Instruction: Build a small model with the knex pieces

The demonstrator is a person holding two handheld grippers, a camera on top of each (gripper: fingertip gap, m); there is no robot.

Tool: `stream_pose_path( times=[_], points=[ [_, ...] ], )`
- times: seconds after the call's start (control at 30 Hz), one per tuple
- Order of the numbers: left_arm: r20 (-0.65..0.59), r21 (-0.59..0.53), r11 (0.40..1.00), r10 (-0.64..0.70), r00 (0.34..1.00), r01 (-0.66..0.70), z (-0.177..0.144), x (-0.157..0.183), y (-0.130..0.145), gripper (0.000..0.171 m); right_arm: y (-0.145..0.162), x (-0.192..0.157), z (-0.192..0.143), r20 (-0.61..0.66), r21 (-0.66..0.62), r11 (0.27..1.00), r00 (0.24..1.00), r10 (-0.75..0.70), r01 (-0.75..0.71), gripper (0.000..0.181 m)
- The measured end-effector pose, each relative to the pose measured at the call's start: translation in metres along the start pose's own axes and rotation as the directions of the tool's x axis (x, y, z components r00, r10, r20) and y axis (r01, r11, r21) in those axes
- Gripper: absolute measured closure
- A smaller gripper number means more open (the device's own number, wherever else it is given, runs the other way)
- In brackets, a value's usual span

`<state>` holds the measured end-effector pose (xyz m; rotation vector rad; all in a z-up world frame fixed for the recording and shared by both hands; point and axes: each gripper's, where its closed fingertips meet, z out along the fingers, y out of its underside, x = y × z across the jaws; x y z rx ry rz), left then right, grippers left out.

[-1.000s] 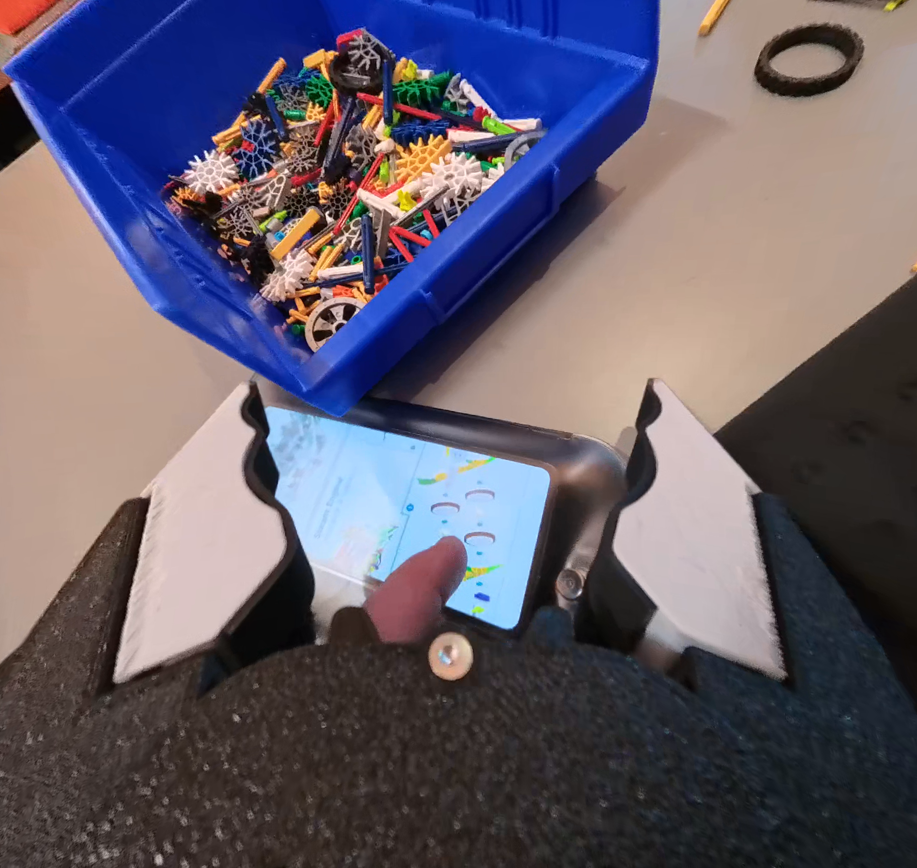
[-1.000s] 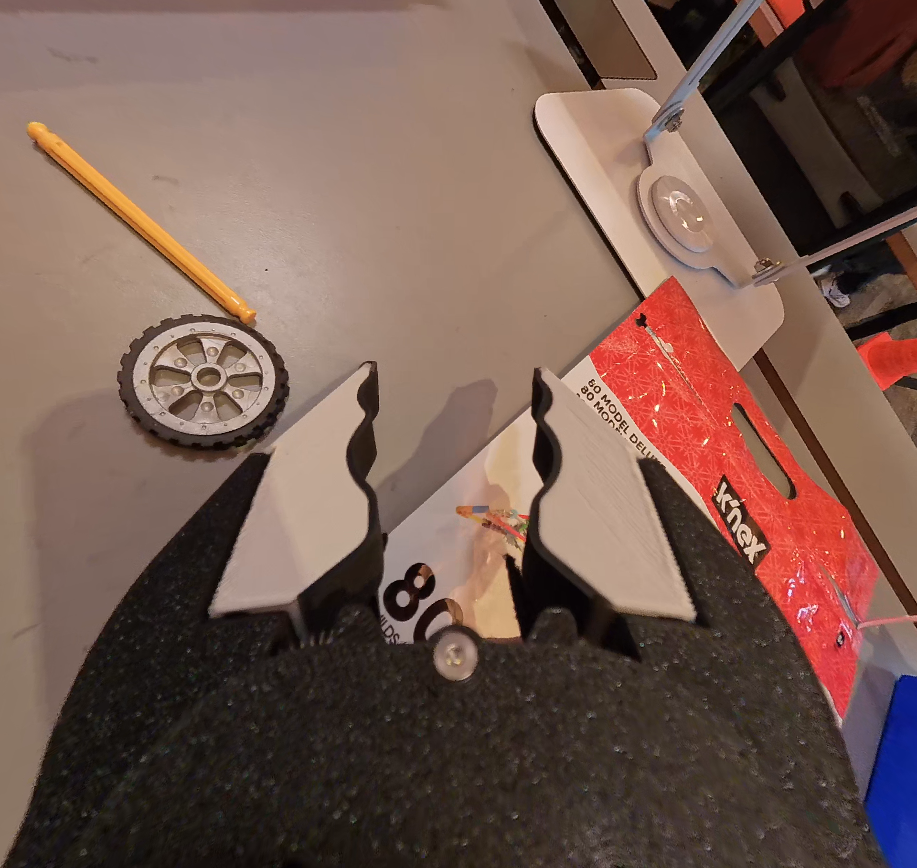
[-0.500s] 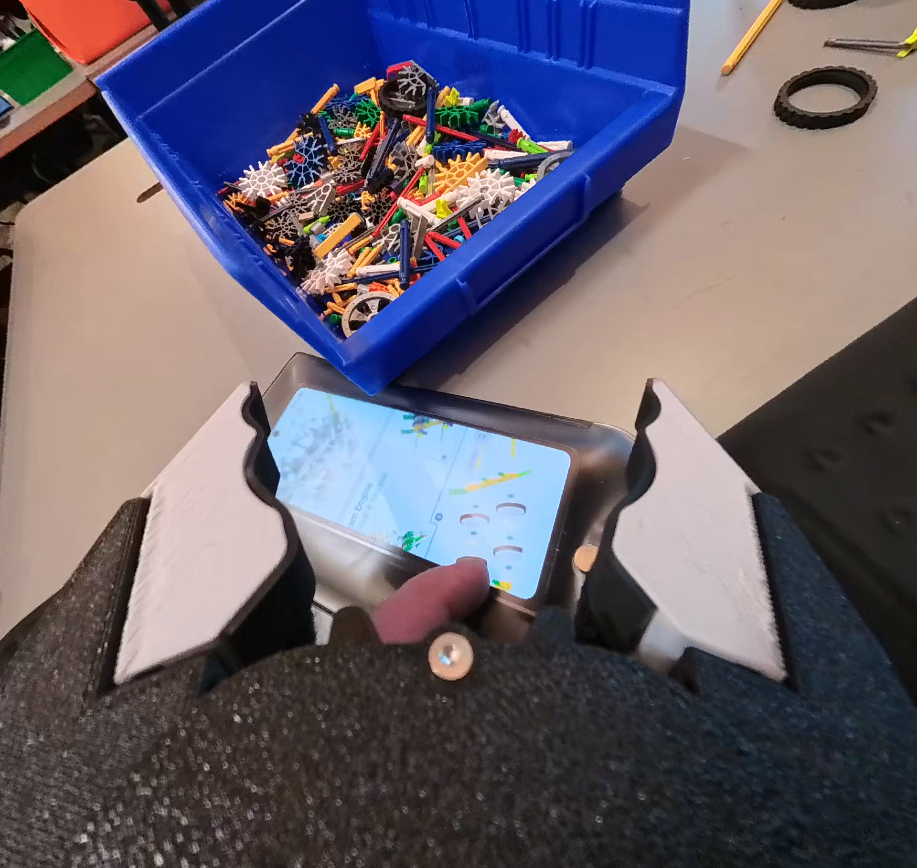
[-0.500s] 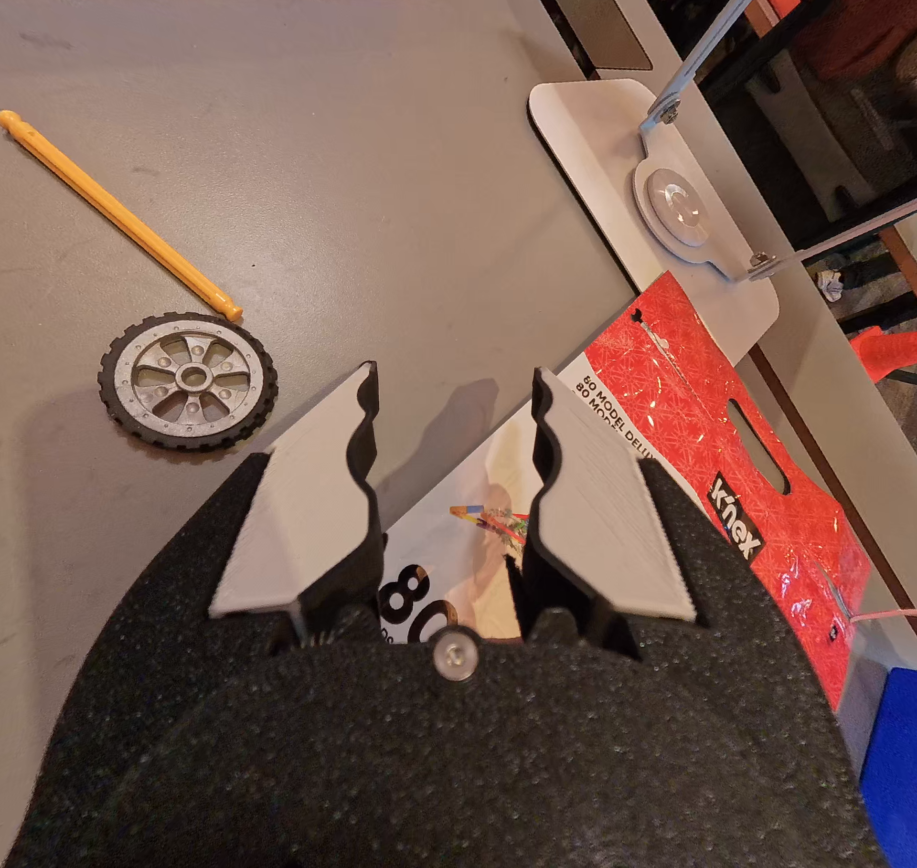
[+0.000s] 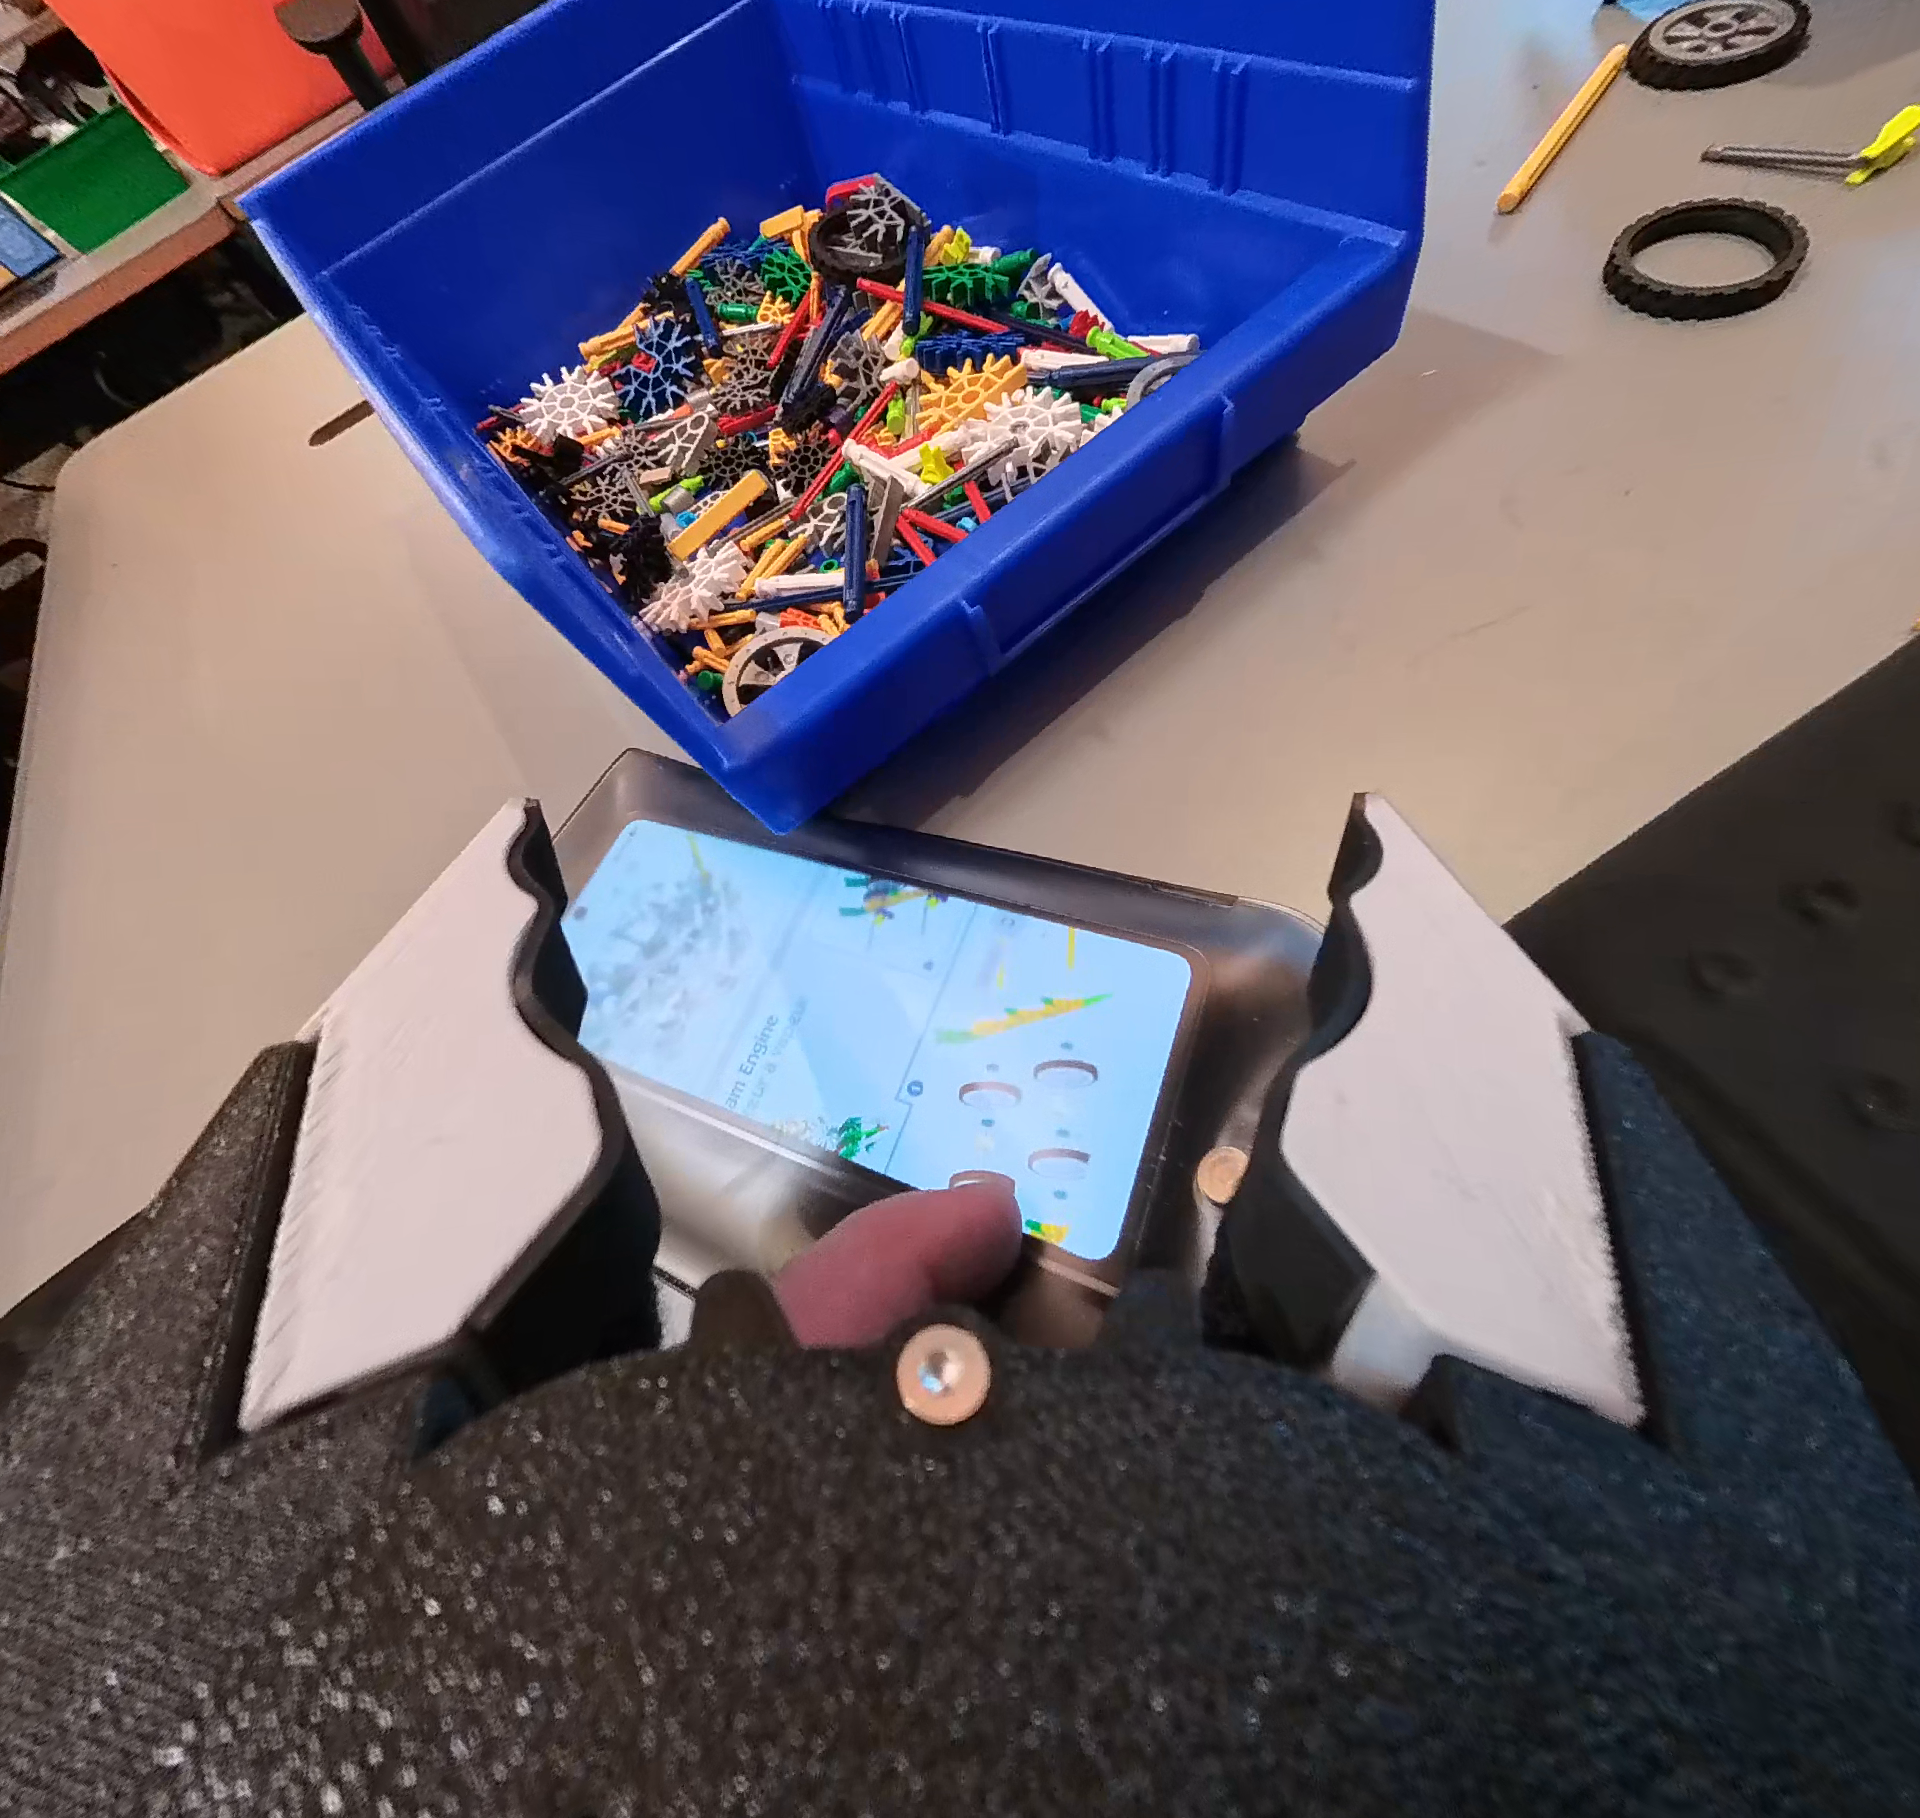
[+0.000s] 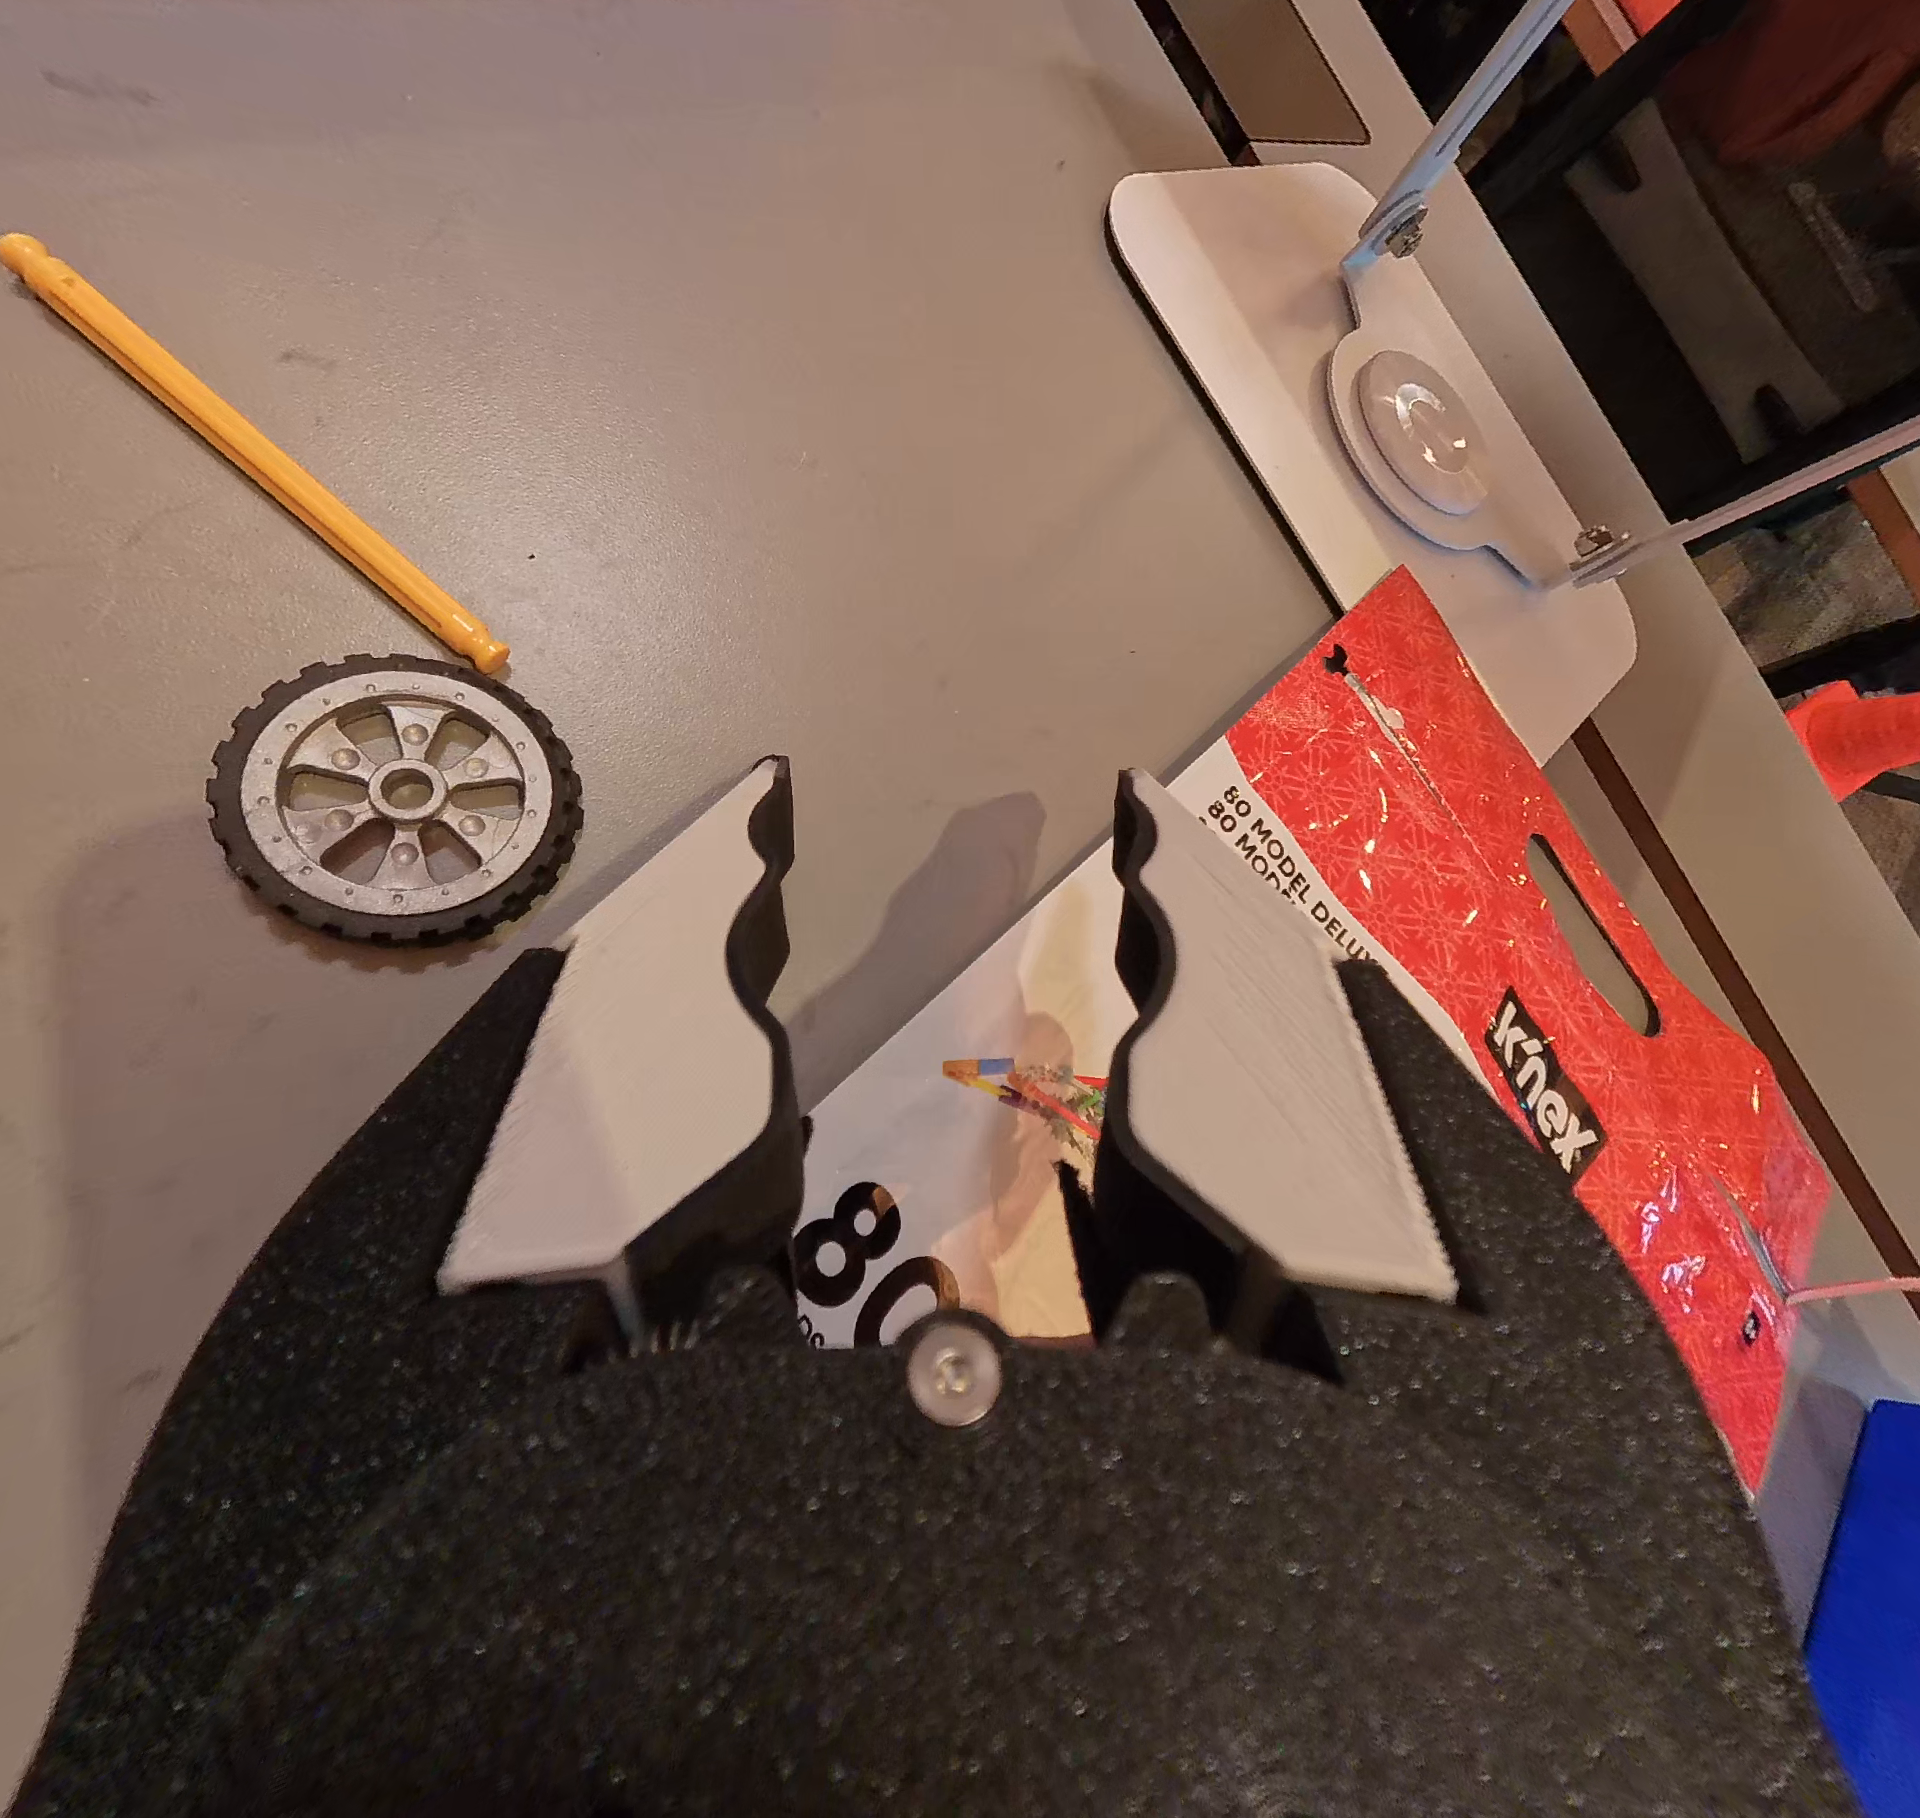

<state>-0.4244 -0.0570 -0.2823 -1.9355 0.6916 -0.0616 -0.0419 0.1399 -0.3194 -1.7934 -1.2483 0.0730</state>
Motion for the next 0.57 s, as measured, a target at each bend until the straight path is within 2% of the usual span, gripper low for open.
stream_pose_path(
  times=[0.2,0.43,0.57],
  points=[
    [-0.002,0.013,1.0,0.008,1.0,-0.008,0.0,0.001,-0.002,0.031,0.0,0.0,0.0,0.0,0.0,1.0,1.0,0.0,0.0,0.119],
    [-0.007,0.098,0.995,-0.004,1.0,0.005,-0.005,0.003,-0.016,0.03,0.0,0.0,0.0,0.001,0.0,1.0,1.0,0.001,-0.001,0.119],
    [-0.031,0.042,0.999,0.035,0.999,-0.034,0.002,0.01,-0.006,0.033,0.0,0.0,0.0,0.001,0.0,1.0,1.0,0.001,-0.001,0.119]
  ],
)
